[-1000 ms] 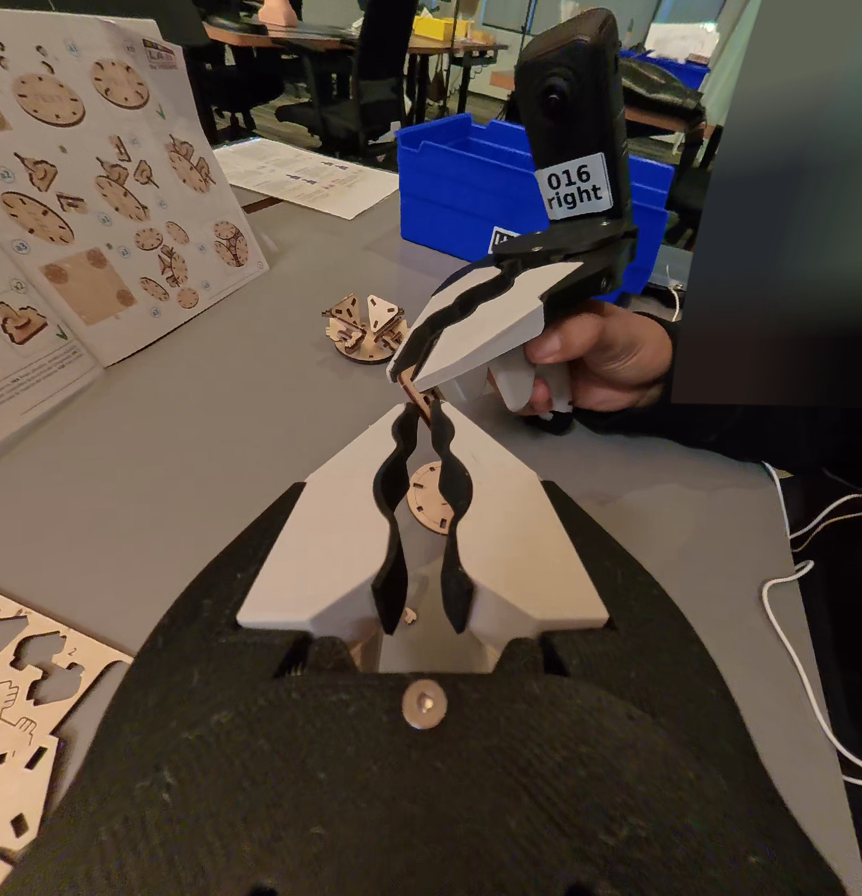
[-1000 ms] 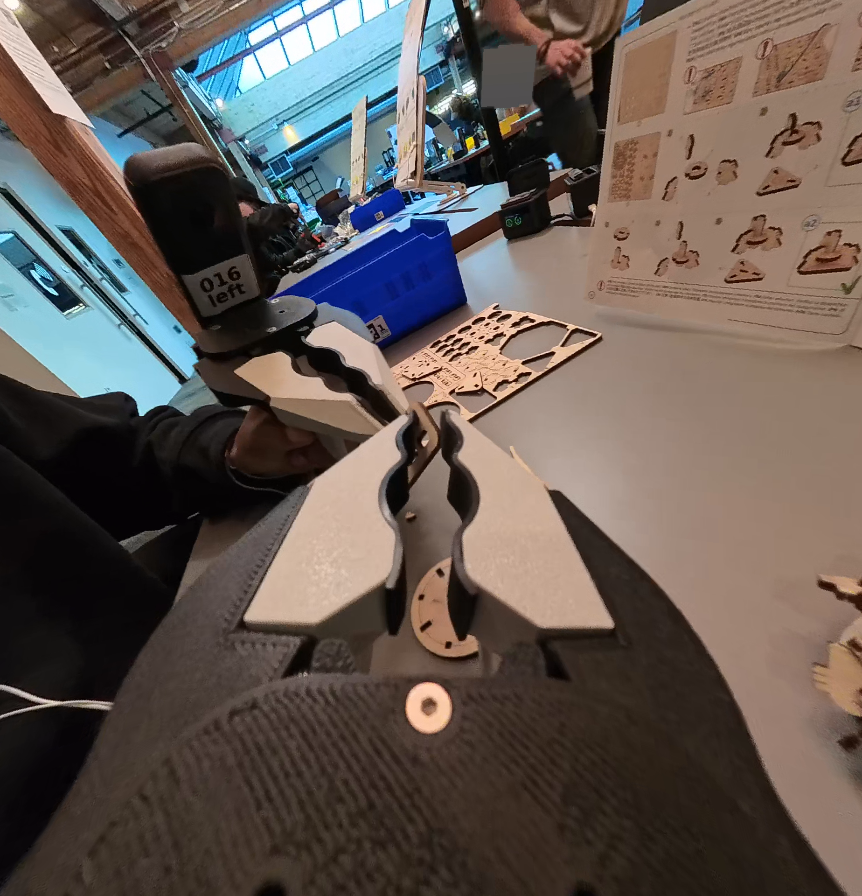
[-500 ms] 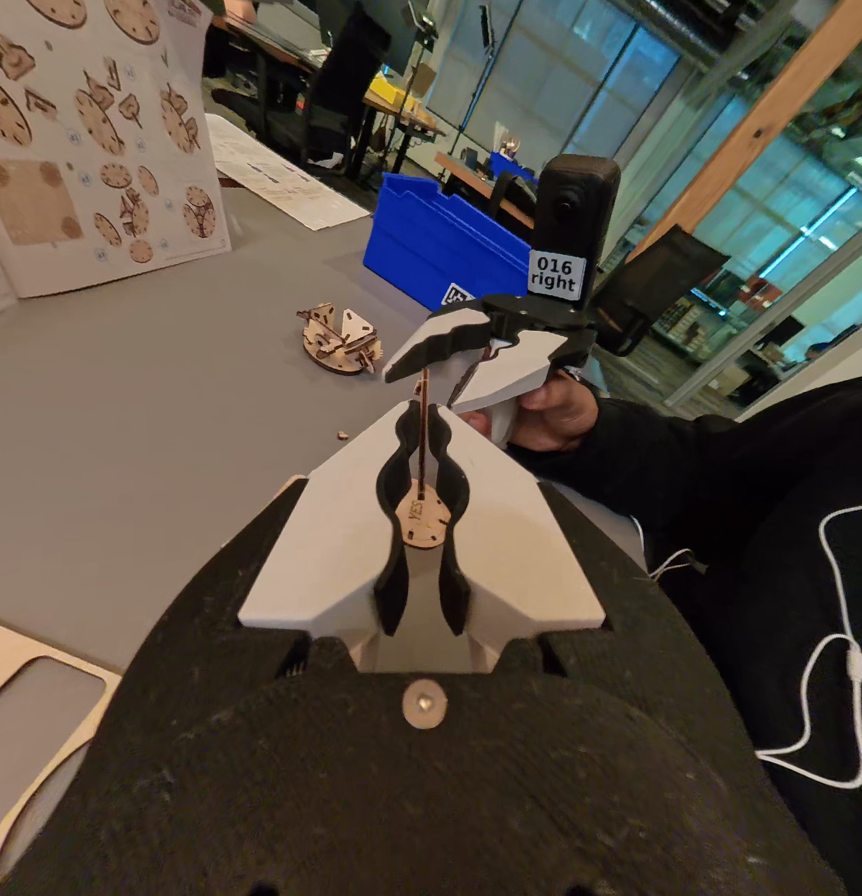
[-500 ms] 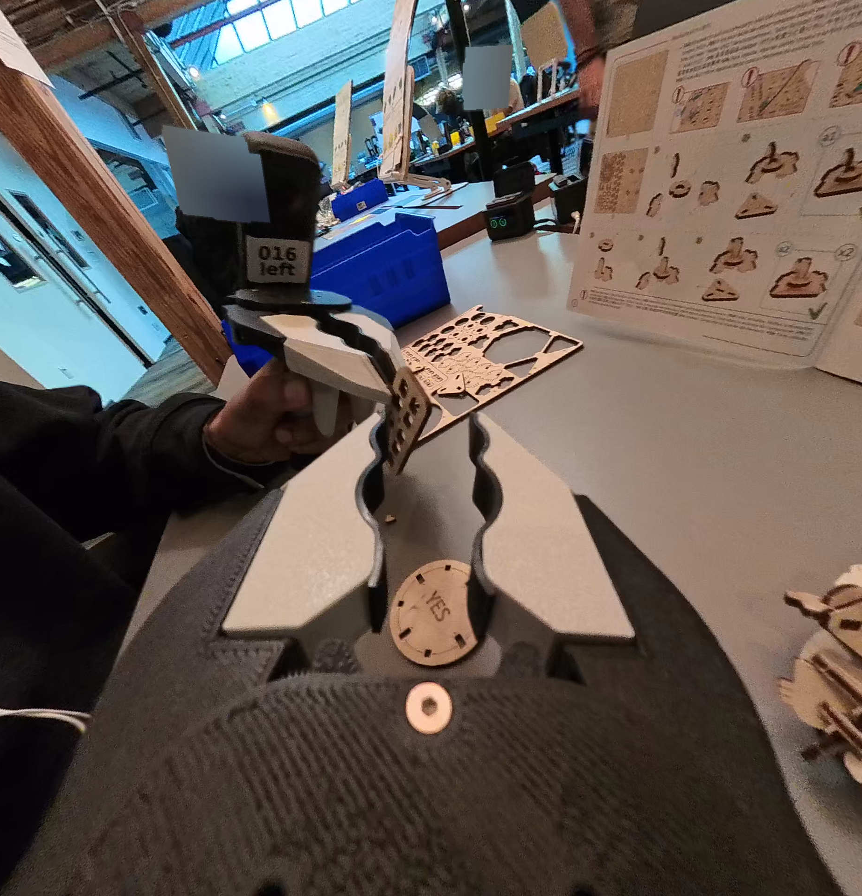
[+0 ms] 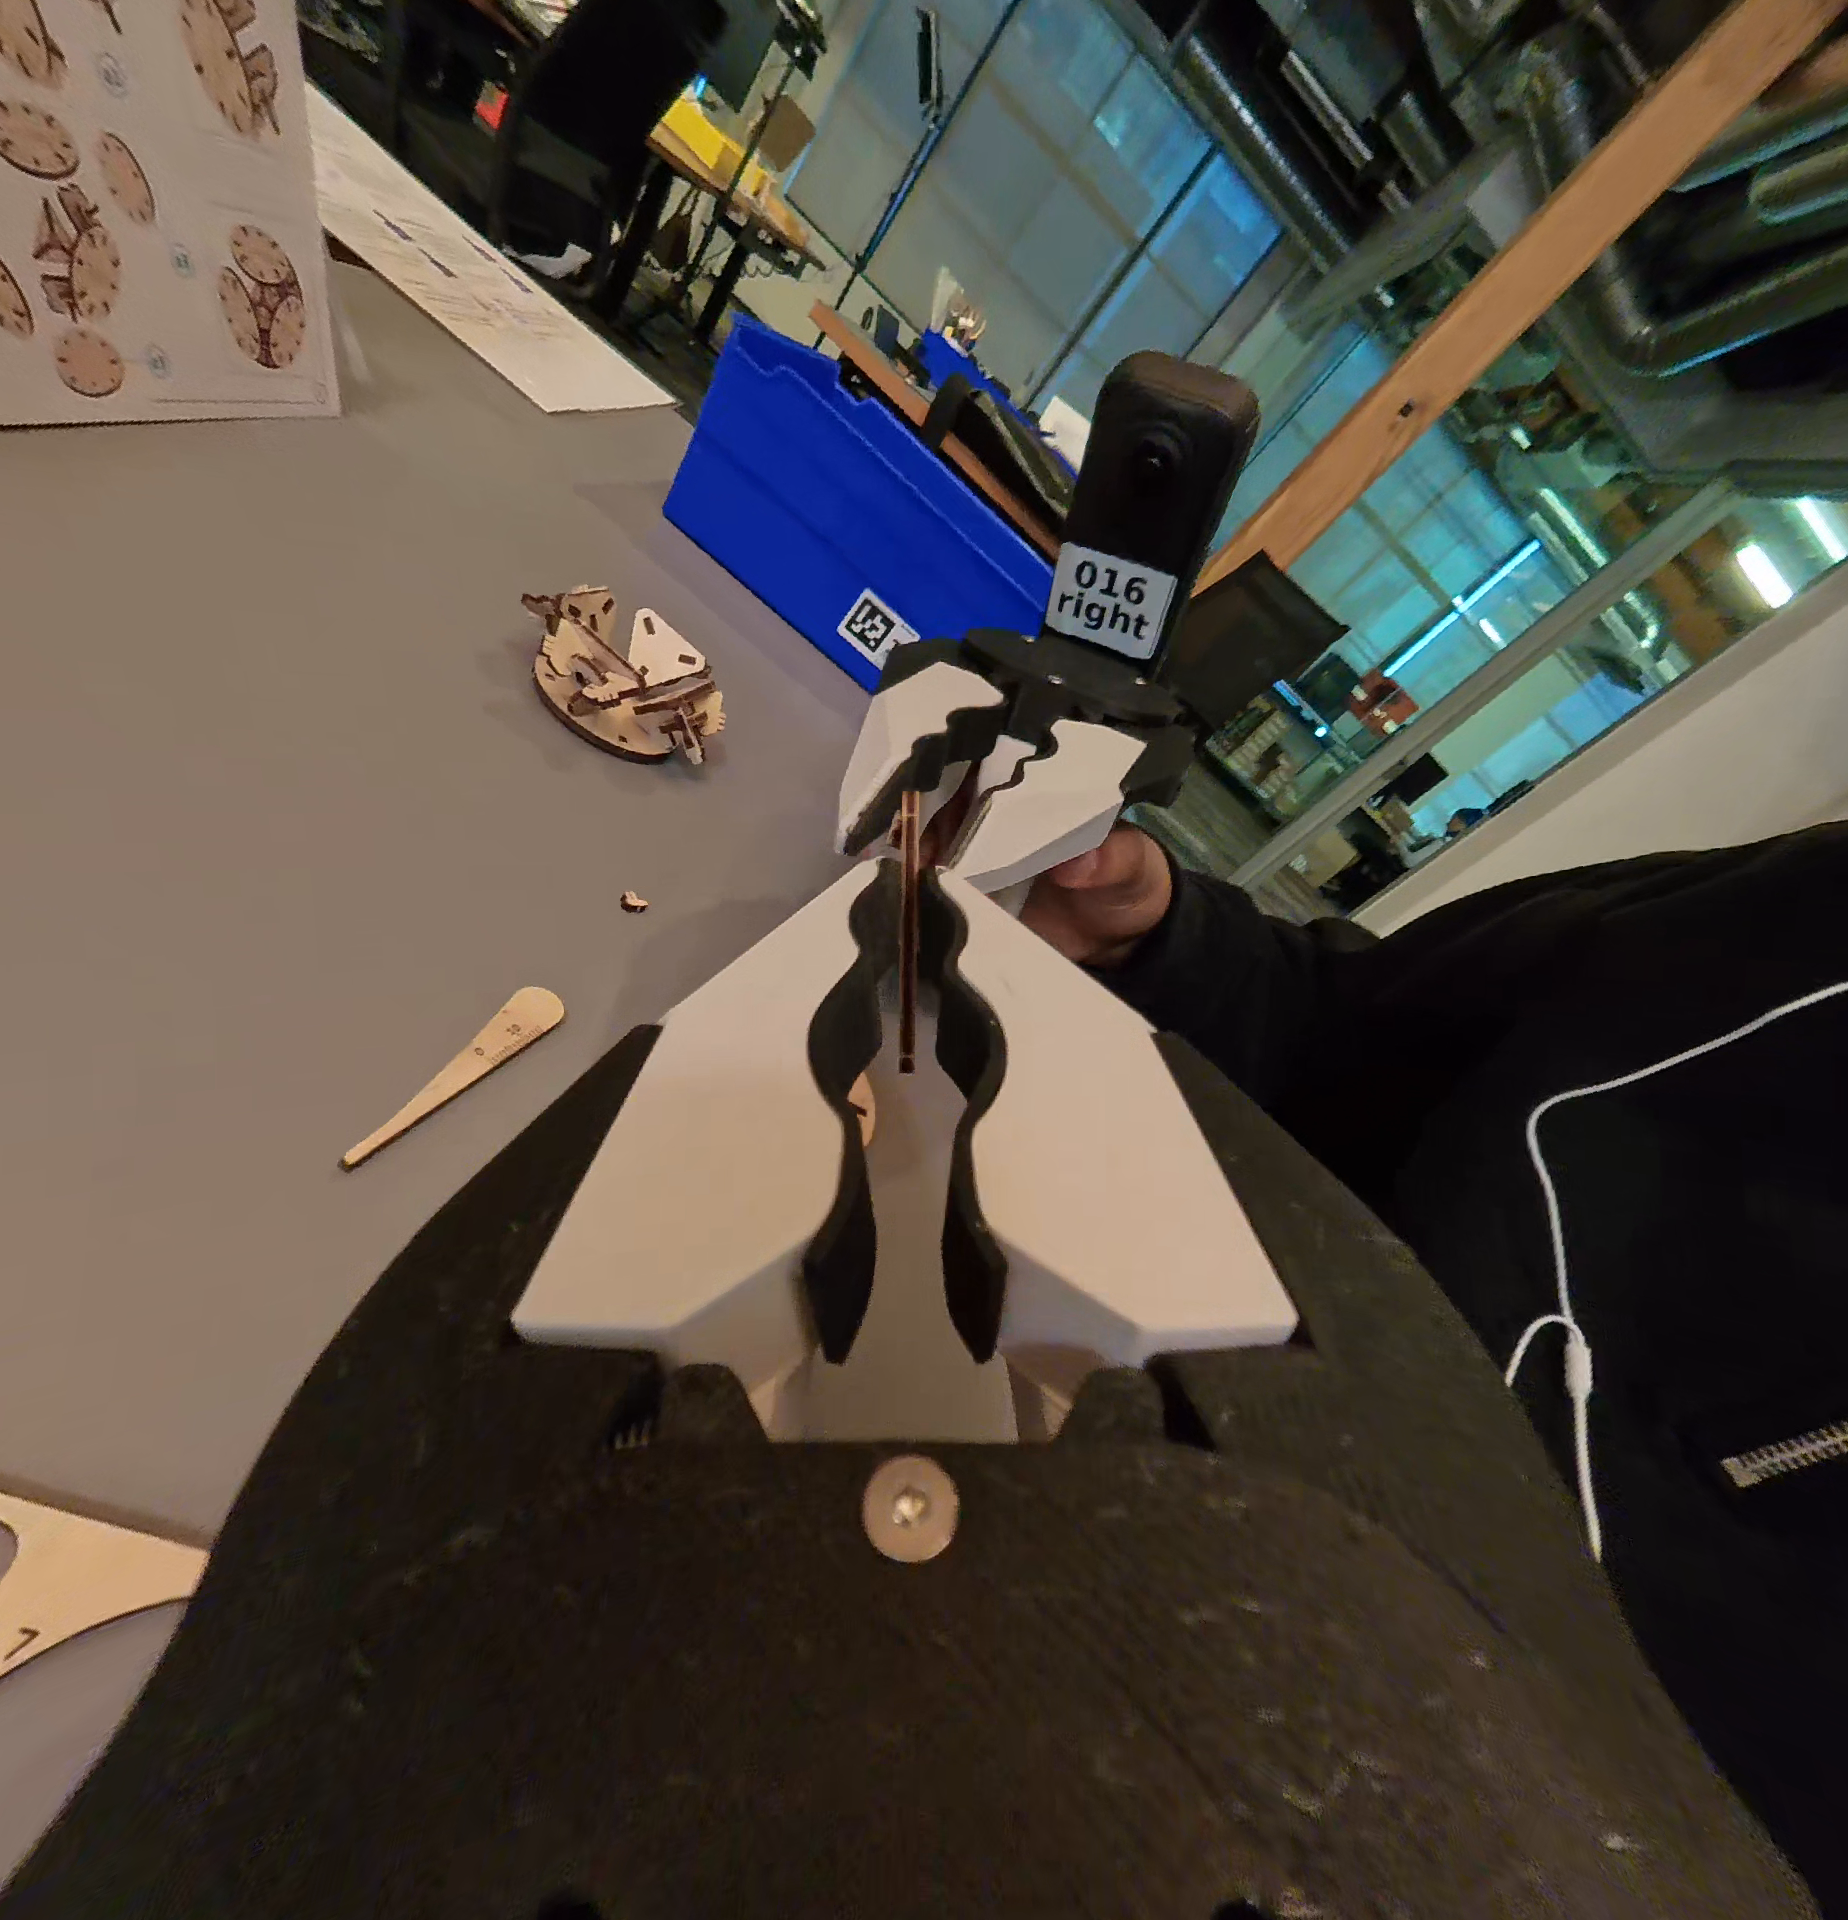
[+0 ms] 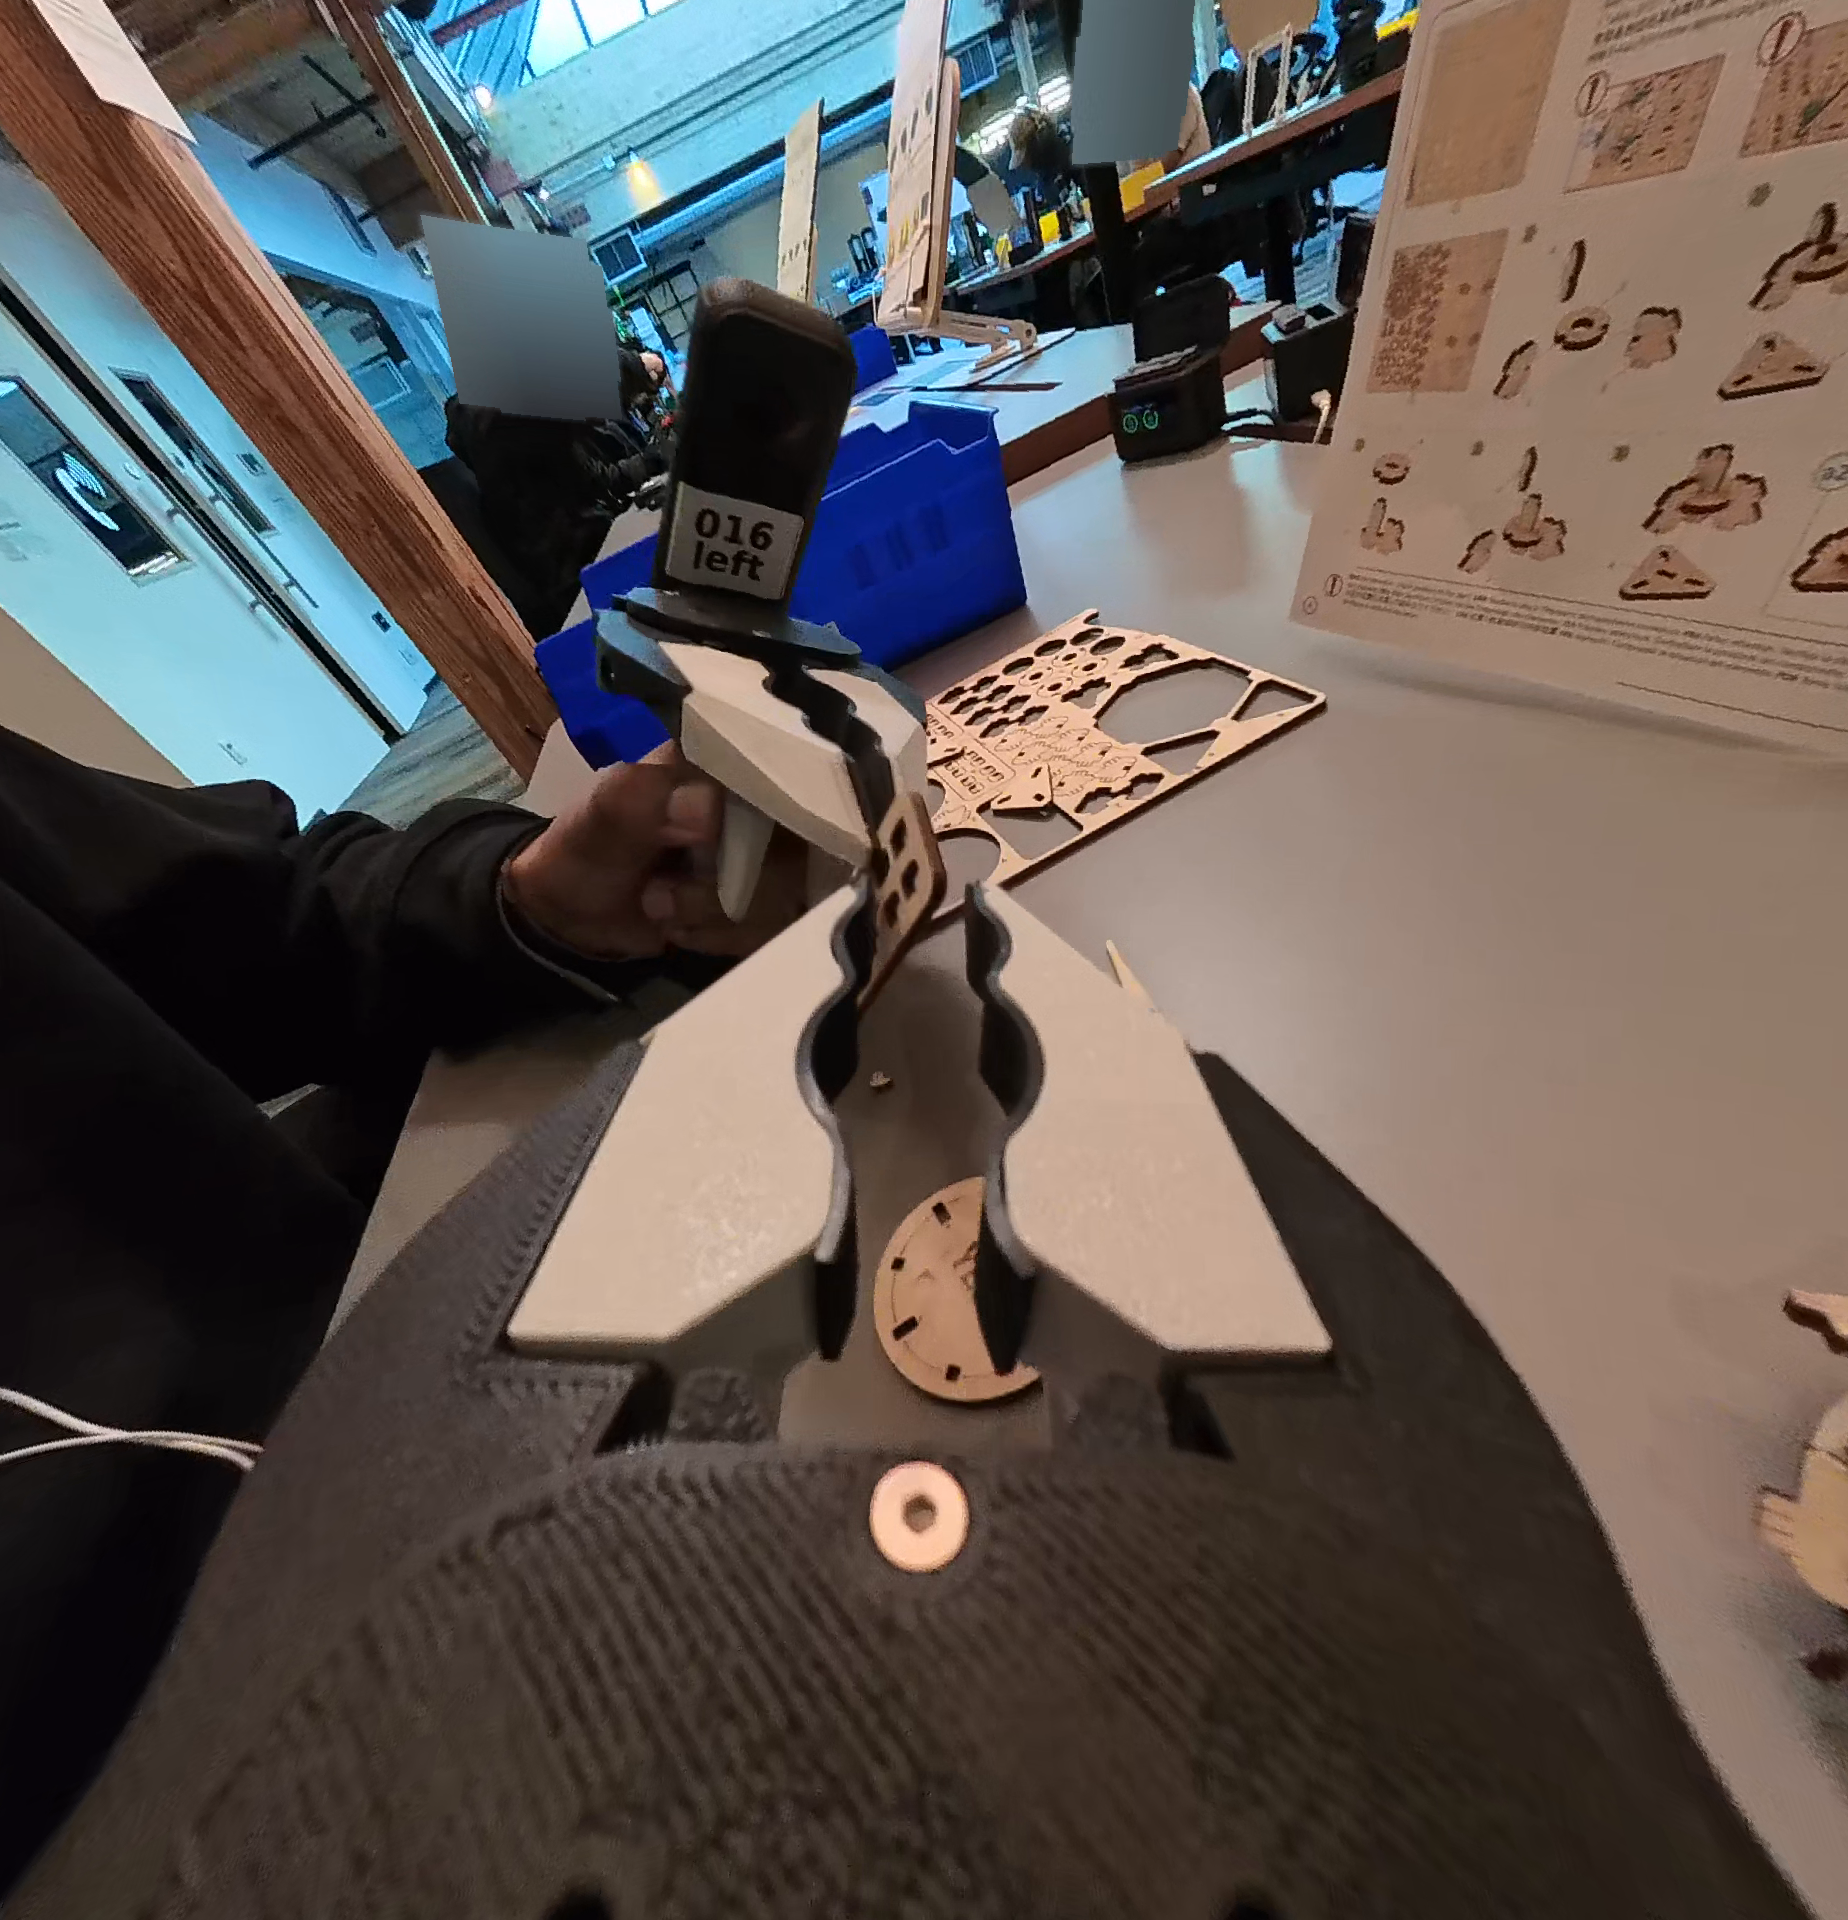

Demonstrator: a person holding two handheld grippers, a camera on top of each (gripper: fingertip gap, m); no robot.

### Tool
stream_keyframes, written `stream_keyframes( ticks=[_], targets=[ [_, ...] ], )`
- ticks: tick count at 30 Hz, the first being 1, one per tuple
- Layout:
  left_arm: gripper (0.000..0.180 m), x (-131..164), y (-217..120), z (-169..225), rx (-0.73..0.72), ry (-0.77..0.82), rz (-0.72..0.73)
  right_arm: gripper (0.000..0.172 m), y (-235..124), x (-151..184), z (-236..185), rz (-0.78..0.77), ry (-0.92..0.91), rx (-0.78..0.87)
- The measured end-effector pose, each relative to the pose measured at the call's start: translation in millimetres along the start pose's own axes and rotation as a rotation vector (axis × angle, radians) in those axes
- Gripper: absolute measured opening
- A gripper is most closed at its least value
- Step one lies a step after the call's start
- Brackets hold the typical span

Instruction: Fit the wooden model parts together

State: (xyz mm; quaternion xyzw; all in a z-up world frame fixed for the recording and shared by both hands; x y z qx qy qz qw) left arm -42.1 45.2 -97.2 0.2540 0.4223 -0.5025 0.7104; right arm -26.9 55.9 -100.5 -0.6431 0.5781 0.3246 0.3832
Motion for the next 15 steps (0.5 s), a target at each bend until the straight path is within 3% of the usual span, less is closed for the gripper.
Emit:
stream_keyframes(
  ticks=[6, 15],
  targets=[
    [0.002, -3.4, -2.5, 3.8, 0.095, -0.092, 0.043, 0.001, -1.5, -3.8, -7.5, 0.005, 0.155, -0.119],
    [0.009, -0.2, 2.1, 15.0, 0.216, -0.142, 0.04, 0.0, -2.2, -2.5, -15.9, -0.025, 0.233, -0.194]
  ],
)
Point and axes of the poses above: each gripper's, where its closed fingertips meet, y out along the fingers, x out of its underside, z = x × y across the jaws, the point moved 1 cm from there along -y, back along the fingers, and after that the axes turned 8 degrees about y, right-handed, at the moved point
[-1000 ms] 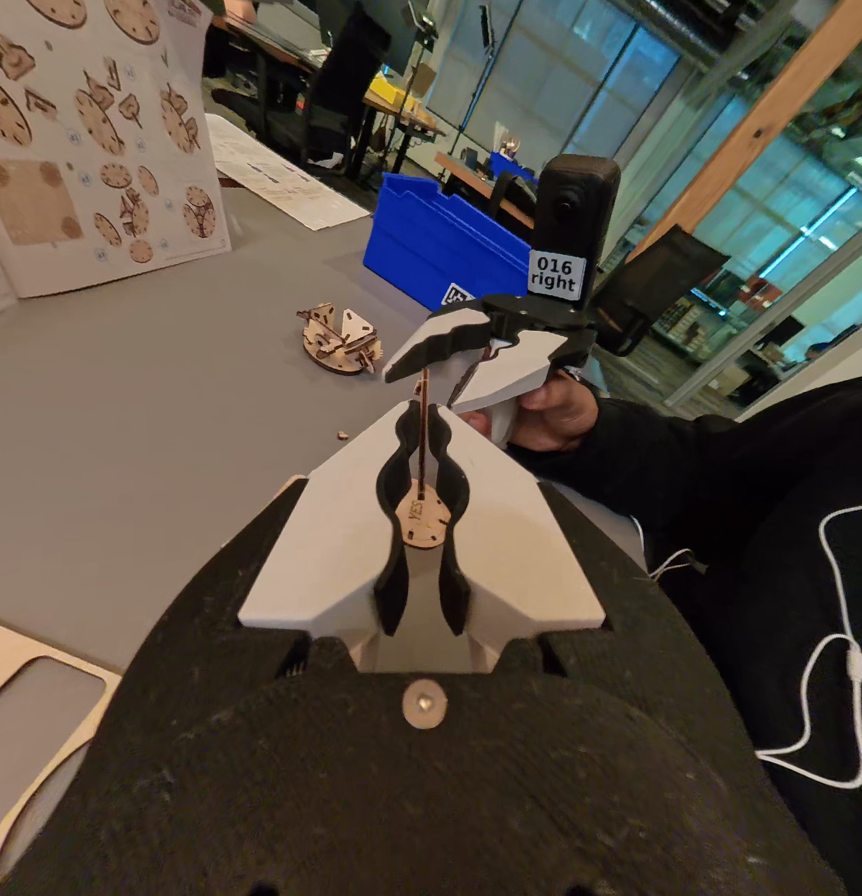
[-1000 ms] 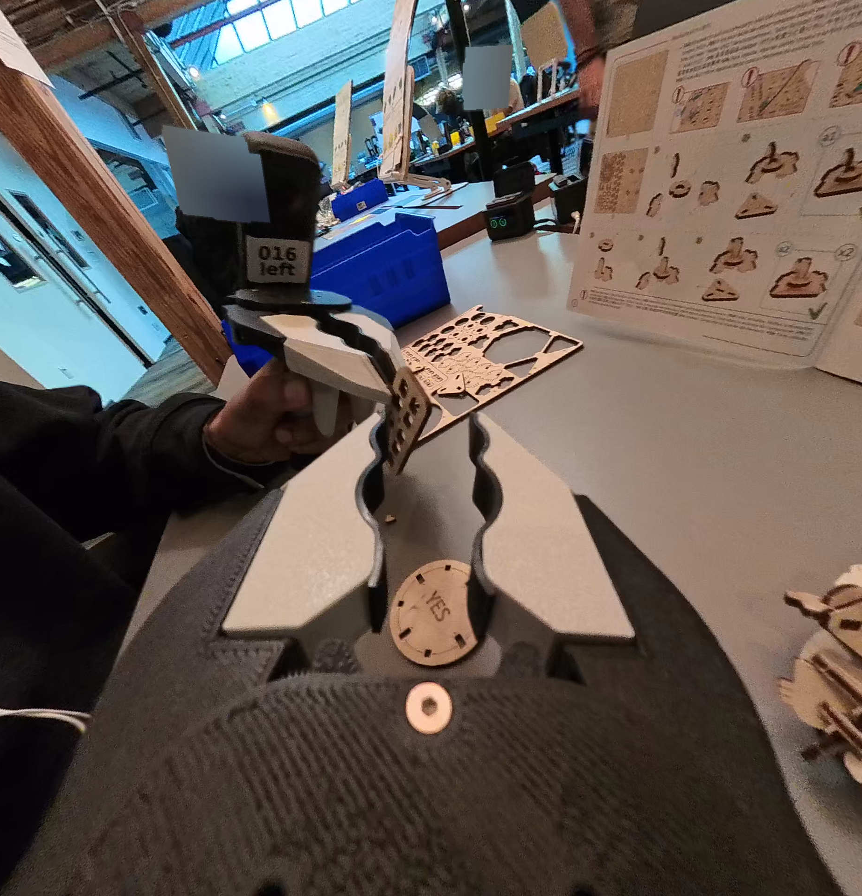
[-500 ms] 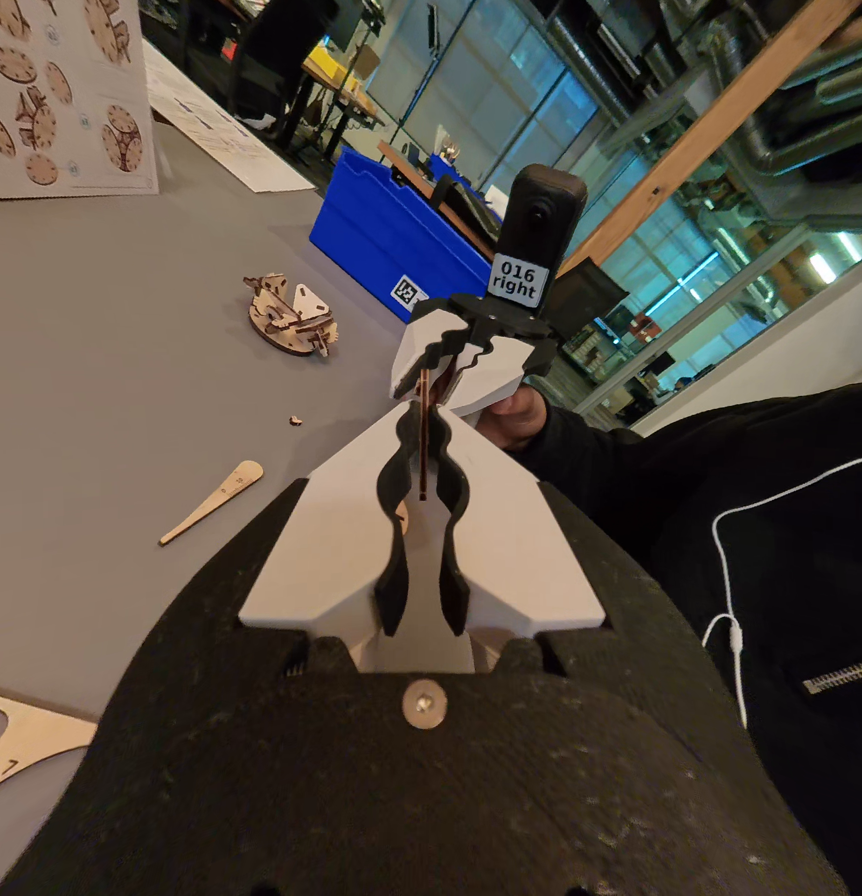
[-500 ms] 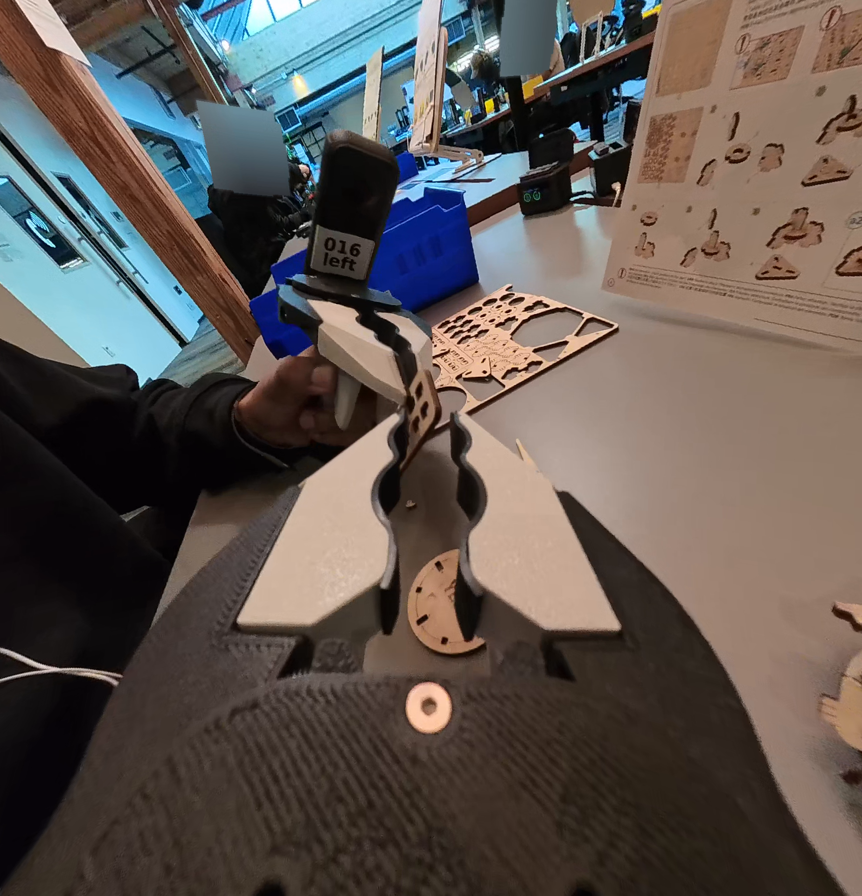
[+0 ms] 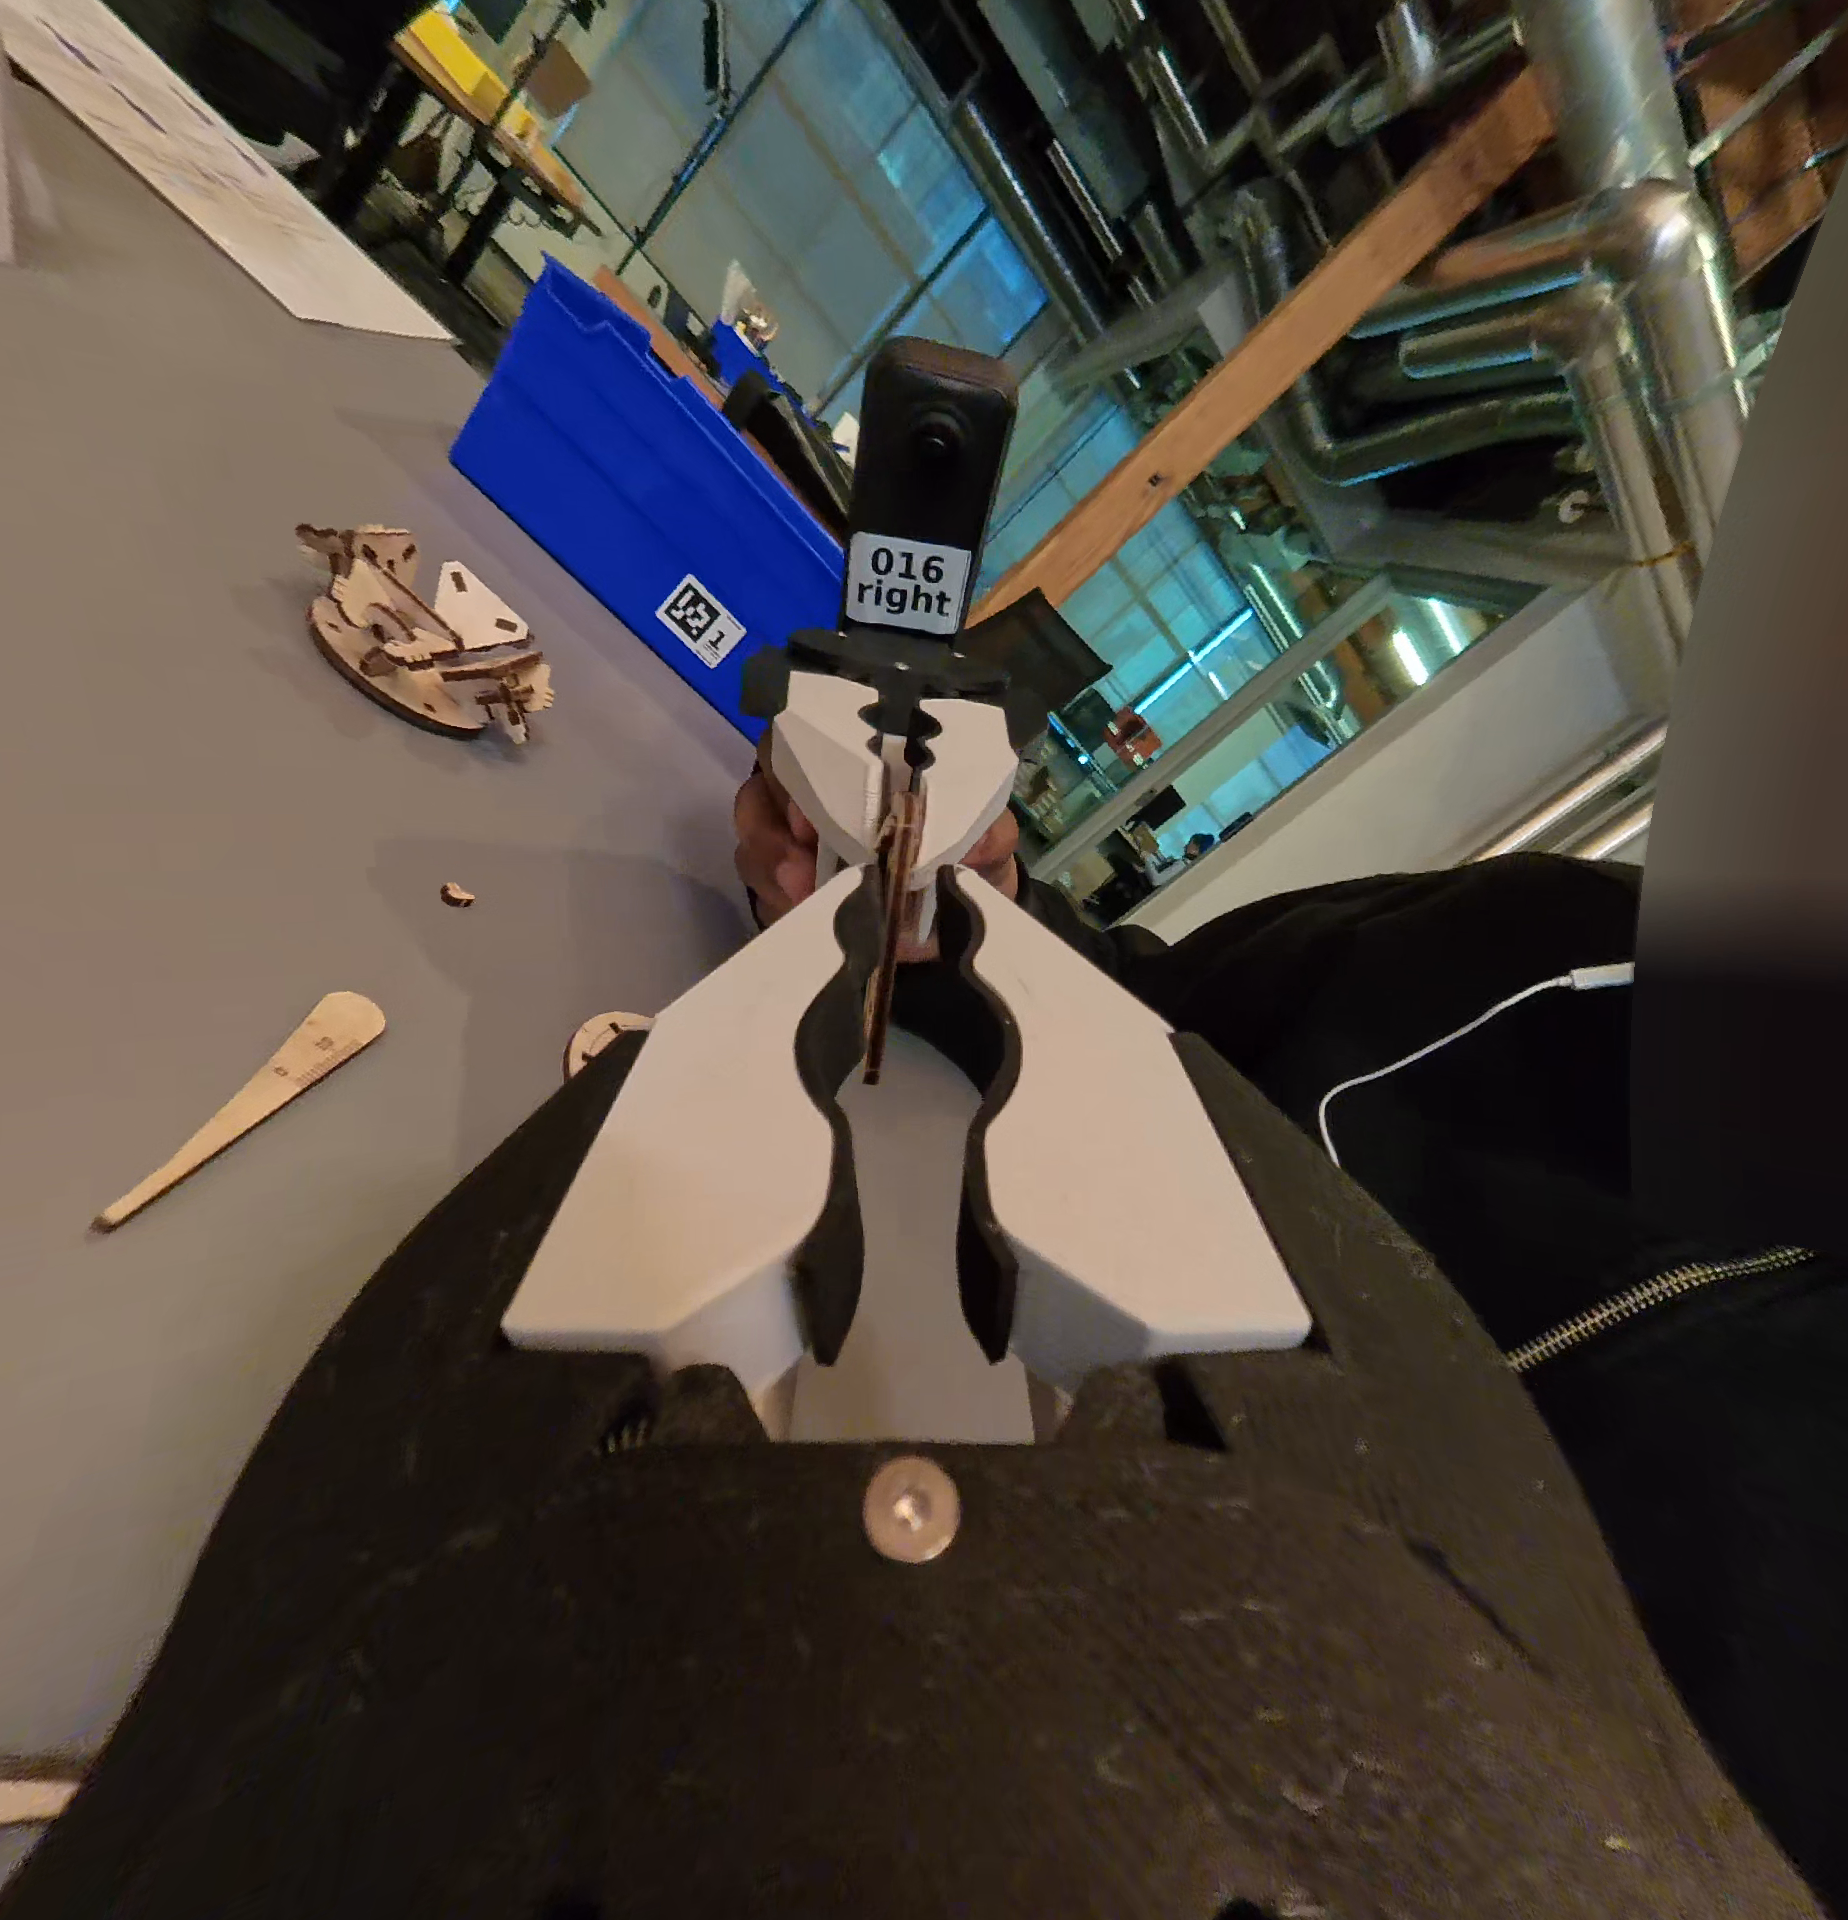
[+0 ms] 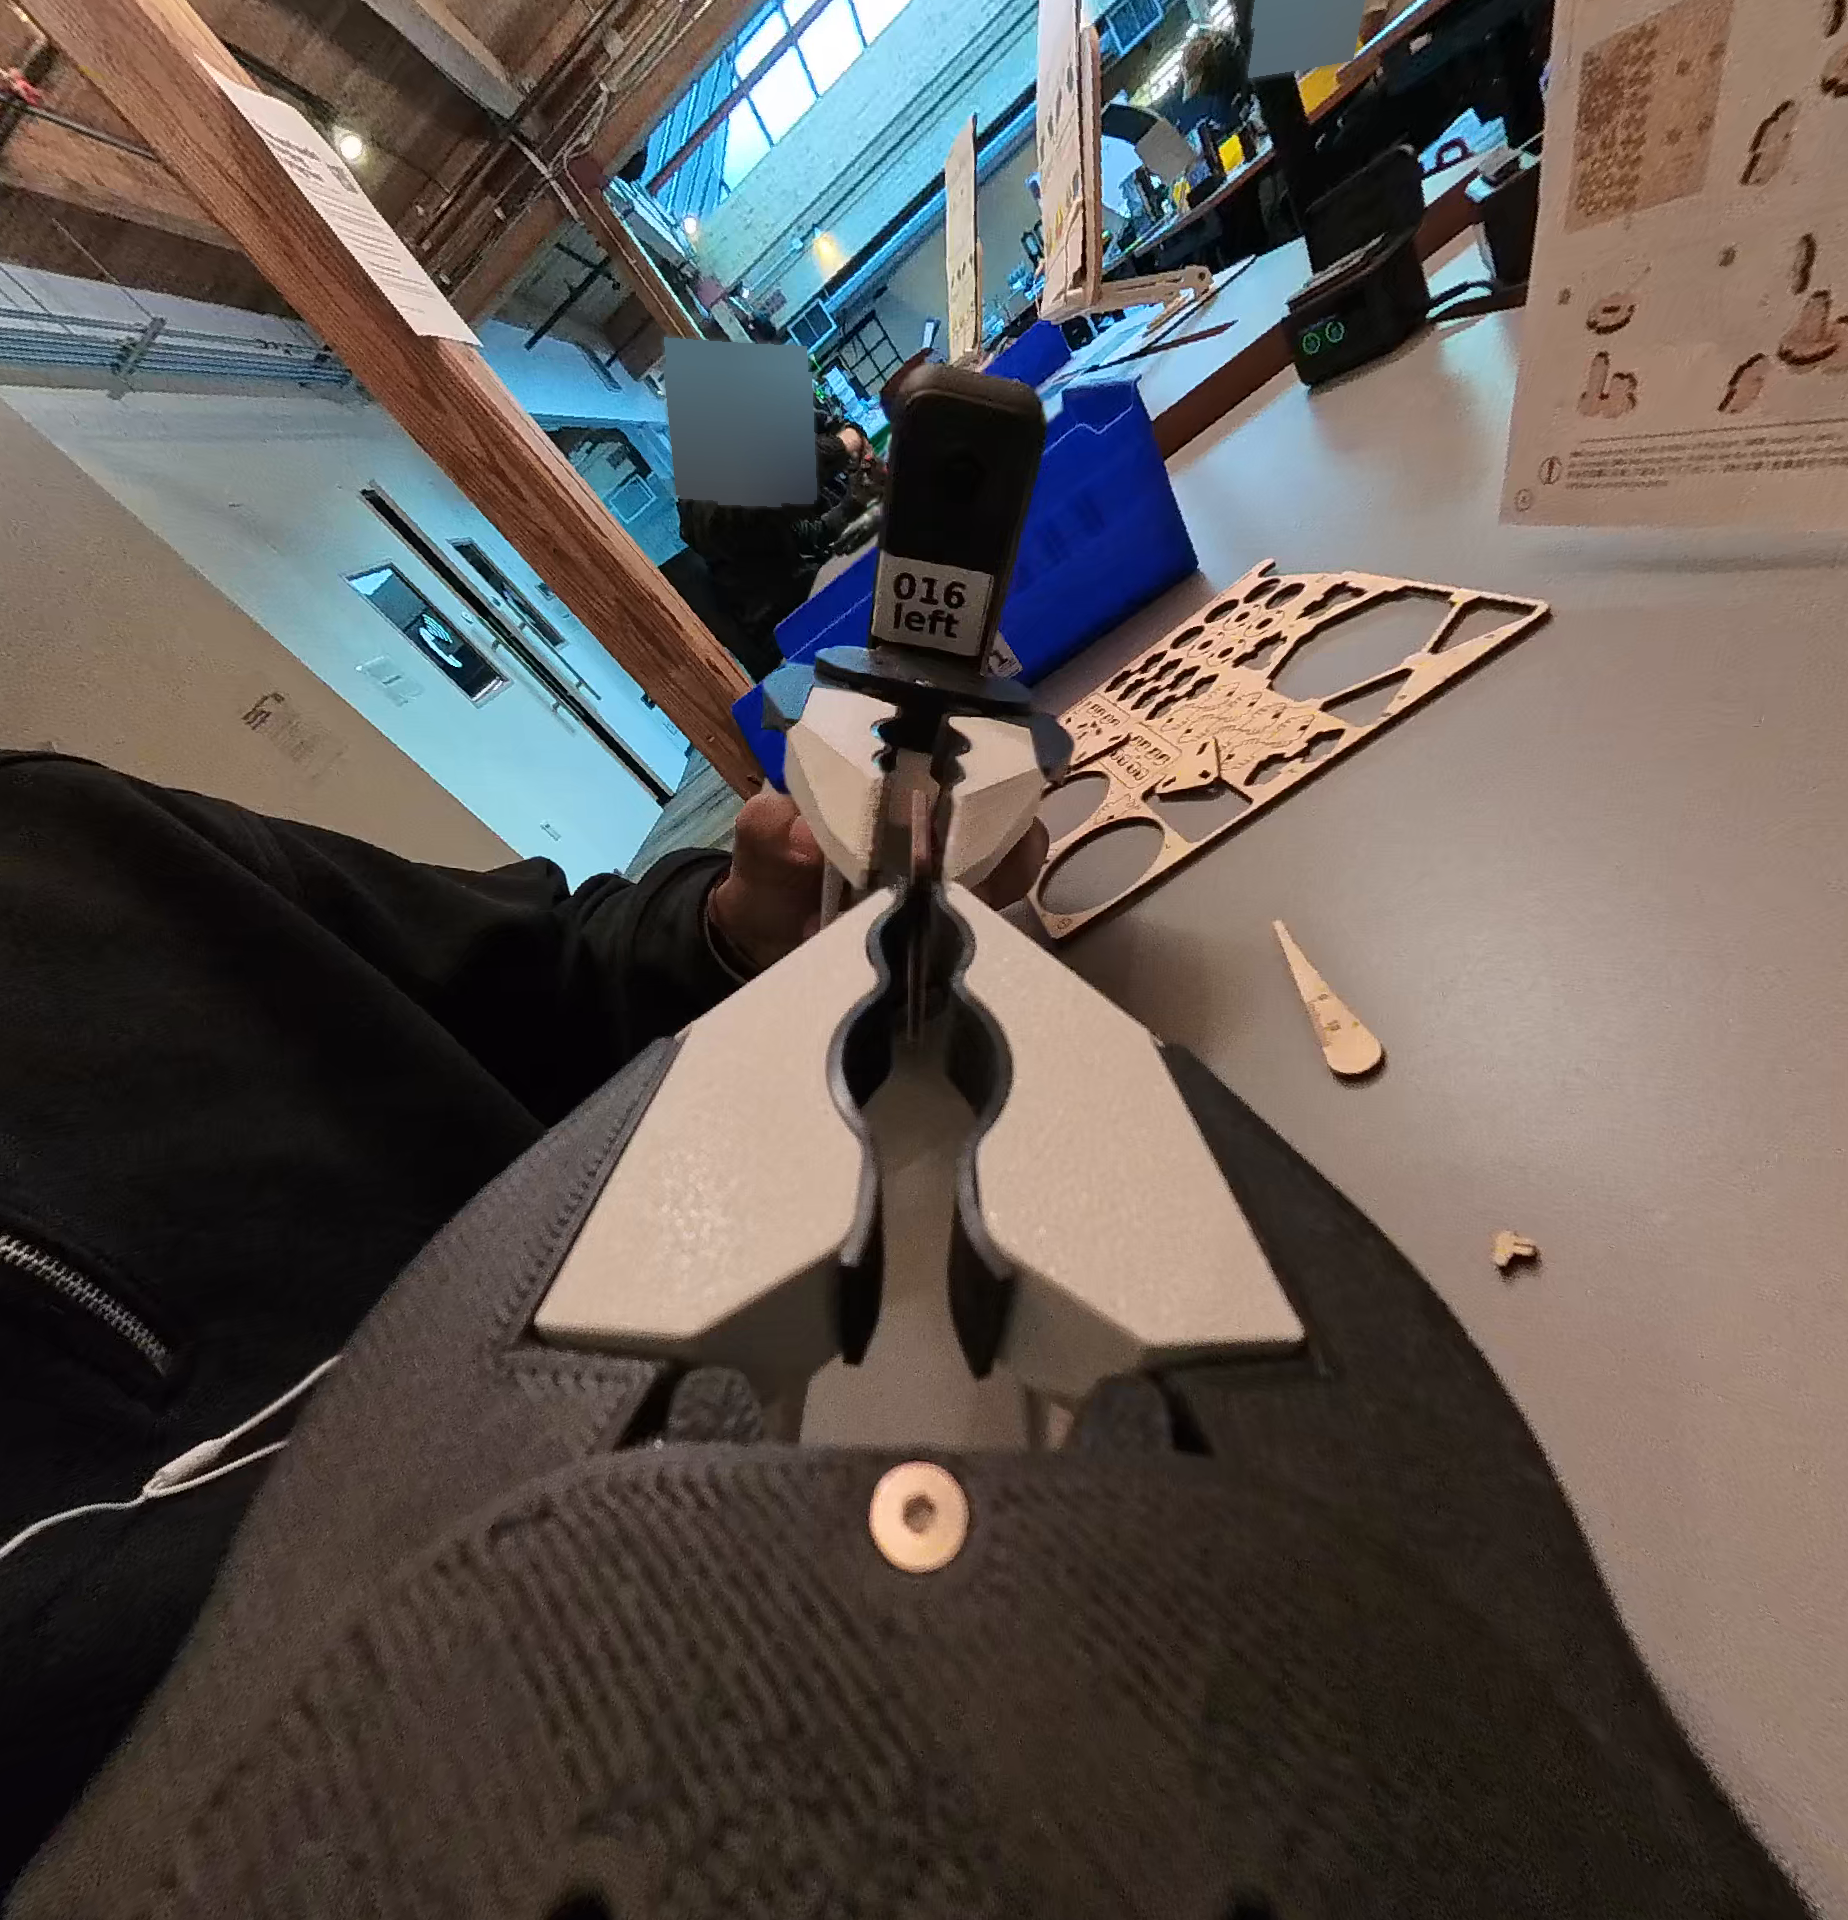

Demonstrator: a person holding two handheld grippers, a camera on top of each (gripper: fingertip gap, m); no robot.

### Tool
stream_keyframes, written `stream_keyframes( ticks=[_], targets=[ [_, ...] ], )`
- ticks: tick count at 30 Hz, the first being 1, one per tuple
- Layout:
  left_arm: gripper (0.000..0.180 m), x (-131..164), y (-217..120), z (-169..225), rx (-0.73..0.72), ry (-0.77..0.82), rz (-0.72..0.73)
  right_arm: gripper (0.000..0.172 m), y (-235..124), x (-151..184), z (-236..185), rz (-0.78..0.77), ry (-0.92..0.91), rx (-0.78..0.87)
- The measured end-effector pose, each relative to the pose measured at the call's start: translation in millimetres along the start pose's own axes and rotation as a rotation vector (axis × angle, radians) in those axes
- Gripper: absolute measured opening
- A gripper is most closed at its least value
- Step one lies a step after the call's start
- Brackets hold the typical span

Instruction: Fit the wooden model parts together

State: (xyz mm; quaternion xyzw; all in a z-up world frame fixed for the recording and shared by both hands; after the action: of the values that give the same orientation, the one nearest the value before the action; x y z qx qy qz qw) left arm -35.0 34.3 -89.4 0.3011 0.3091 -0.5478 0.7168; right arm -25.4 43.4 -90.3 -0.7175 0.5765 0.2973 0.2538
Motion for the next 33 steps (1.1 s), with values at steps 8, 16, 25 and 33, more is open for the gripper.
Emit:
stream_keyframes(
  ticks=[8, 16, 25, 33],
  targets=[
    [0.013, -3.5, -0.4, 4.0, 0.005, 0.033, 0.01, 0.0, -0.8, 0.8, -0.8, -0.009, 0.049, -0.028],
    [0.018, -5.0, -0.6, 2.1, -0.004, 0.02, 0.024, 0.0, -2.1, 1.0, 2.3, -0.013, 0.062, -0.017],
    [0.018, -5.4, -2.5, -1.5, -0.007, -0.006, 0.027, 0.0, -1.1, 5.2, 3.8, -0.038, 0.057, -0.004],
    [0.019, -11.4, -8.3, -6.3, -0.047, 0.014, 0.05, 0.0, -17.4, -18.2, -0.2, 0.083, 0.016, -0.008]
  ],
)
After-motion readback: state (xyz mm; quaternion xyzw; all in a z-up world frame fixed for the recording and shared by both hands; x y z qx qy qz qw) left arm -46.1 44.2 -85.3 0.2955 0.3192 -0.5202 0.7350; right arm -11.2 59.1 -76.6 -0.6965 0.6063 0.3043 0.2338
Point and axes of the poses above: each gripper's, where its closed fingertips meet, y out along the fingers, x out of its underside, z = x × y across the jaws, the point moved 1 cm from there along -y, back along the fingers, and after that the axes turned 8 degrees about y, right-handed, at the moved point
